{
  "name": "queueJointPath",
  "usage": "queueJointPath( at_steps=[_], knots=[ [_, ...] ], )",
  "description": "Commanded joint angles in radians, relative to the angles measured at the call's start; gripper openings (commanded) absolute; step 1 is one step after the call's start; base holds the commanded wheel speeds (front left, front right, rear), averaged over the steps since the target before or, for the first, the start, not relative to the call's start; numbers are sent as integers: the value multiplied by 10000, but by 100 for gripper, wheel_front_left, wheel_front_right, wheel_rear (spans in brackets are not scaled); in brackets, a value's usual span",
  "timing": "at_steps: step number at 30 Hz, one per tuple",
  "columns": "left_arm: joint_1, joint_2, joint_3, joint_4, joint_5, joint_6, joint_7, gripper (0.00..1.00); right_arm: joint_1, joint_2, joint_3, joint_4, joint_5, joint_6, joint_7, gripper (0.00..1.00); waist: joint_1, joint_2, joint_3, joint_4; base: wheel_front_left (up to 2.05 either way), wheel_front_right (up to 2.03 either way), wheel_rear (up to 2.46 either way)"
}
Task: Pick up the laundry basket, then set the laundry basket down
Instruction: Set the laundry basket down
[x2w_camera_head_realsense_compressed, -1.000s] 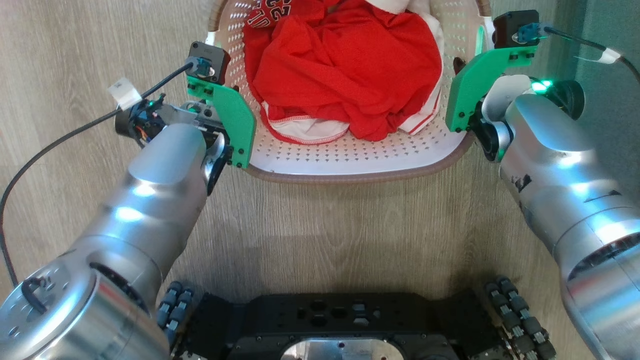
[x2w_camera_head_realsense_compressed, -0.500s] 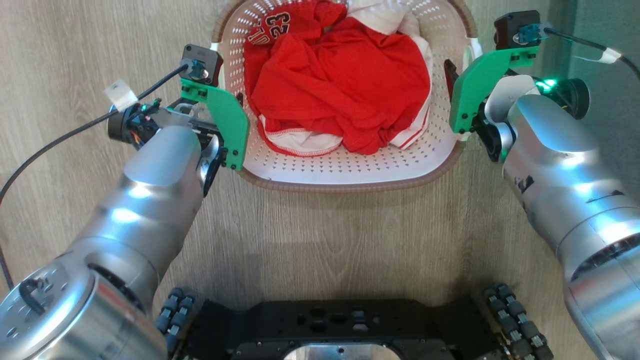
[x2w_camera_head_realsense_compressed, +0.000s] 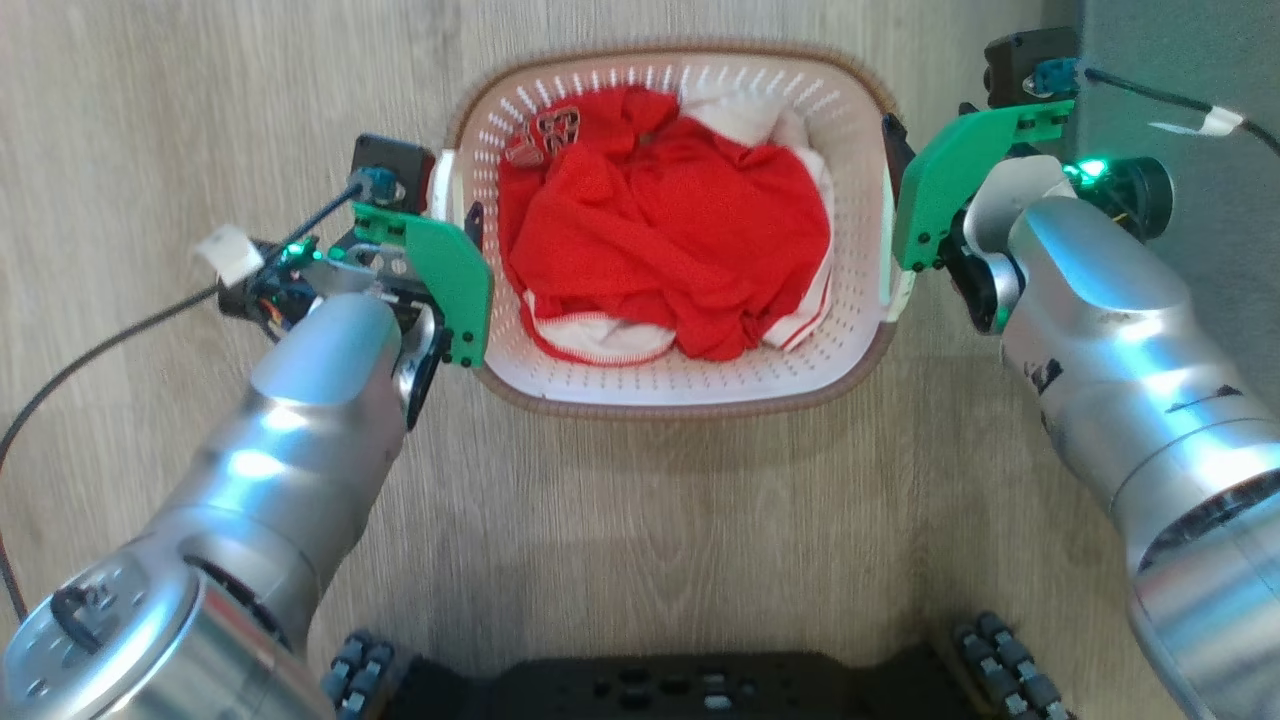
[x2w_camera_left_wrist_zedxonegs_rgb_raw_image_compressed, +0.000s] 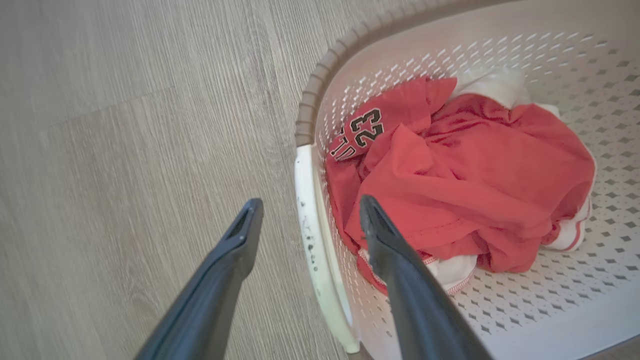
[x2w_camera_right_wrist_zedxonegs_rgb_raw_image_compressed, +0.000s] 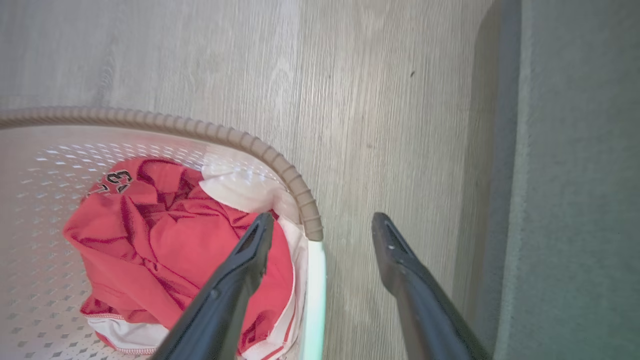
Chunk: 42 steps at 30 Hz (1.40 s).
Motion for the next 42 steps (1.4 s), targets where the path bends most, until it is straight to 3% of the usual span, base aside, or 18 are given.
queueJointPath(
  at_steps=[1, 10, 19, 25, 30, 42],
  knots=[
    [170, 312, 123, 26, -34, 122, -252, 100, 631, 173, 159, -183, 81, -15, -200, 100, 0, -1, -468, -43, 0, 0, 0],
    [899, 486, 638, -184, -283, 177, -1082, 100, 1312, 173, 455, -470, 283, -15, -1233, 100, 0, -1, -2251, -151, 0, 0, 0],
    [2502, 1424, 2198, -3330, 1006, 953, -1103, 100, 2255, 174, 255, -950, 180, -15, -1726, 100, 0, -1, -4001, -209, 0, 0, 0],
    [4526, 1814, 3914, -6000, 2545, 1416, -1104, 100, 3370, 174, -1296, -2177, -850, -15, -1733, 100, 0, -1, -5163, -282, 0, 0, 0],
    [6436, 1819, 5359, -8062, 3707, 1466, -1105, 100, 5128, 174, -2852, -3976, -2156, -15, -1735, 100, 0, -1, -6155, -318, 0, 0, 0],
    [9261, 1556, 7108, -10251, 4925, 1489, -1105, 100, 7885, 174, -3935, -7073, -3226, -15, -1736, 100, 0, -1, -7370, -265, 0, 0, 0]
  ],
)
